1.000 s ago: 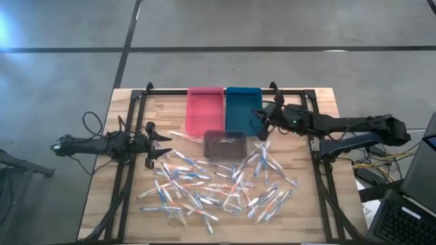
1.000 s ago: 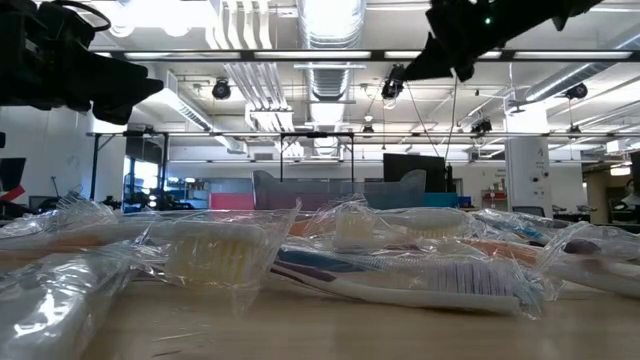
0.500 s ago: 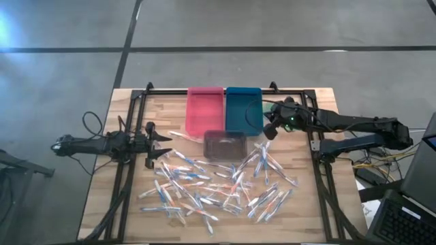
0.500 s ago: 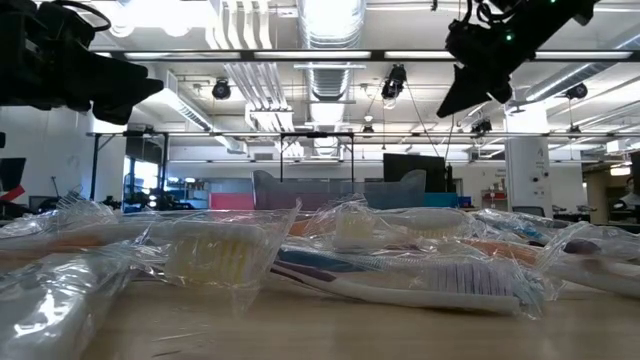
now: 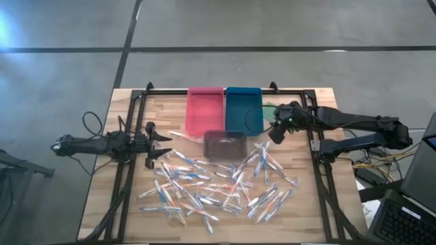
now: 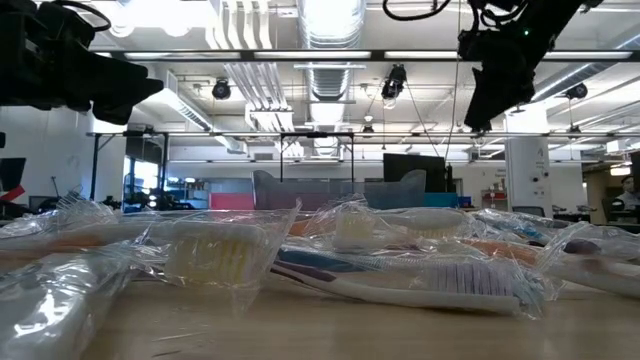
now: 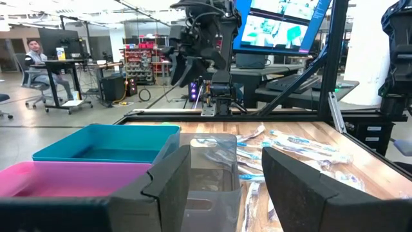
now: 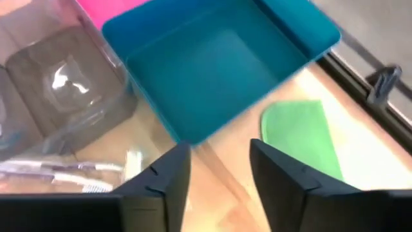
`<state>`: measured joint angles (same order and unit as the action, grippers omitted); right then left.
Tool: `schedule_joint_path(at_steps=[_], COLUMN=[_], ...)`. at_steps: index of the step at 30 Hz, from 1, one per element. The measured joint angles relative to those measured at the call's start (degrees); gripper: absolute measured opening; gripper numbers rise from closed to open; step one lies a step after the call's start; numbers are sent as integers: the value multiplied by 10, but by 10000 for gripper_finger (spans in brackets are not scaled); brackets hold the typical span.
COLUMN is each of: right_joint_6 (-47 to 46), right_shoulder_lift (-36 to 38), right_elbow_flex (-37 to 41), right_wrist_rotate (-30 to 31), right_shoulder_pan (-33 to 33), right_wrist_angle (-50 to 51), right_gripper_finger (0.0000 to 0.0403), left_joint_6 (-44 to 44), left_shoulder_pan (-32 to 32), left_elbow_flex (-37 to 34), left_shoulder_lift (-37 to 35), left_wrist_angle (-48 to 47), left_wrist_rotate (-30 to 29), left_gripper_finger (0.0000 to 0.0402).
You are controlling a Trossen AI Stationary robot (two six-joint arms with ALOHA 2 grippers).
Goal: Pick & Place Toothbrushes
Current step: Put the orange toothbrush into the blue bin
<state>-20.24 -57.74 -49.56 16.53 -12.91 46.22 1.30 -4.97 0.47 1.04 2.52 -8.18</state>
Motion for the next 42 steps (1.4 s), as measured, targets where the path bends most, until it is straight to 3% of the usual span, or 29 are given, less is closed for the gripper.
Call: schedule_joint_path(at_steps=[8, 22, 30, 42], right_joint_6=[-68, -225, -303, -335], right_shoulder_lift=[0, 6, 6, 5], right_elbow_flex=[-18, 46, 68, 120], right_wrist_rotate=[-79, -70, -19, -21], right_shoulder_pan=[10, 143, 221, 232], right_wrist_angle=[71, 58, 42, 8], right_gripper_finger=[207, 167, 178, 170], left_joint_6=[0, 0, 0, 0], left_shoulder_pan=[0, 0, 0, 0], left_elbow_flex=[0, 0, 0, 0], left_shoulder_lift=[0, 0, 0, 0], left_wrist_angle=[0, 0, 0, 0], left_wrist_rotate=[0, 0, 0, 0], left_gripper_finger=[197, 197, 197, 197])
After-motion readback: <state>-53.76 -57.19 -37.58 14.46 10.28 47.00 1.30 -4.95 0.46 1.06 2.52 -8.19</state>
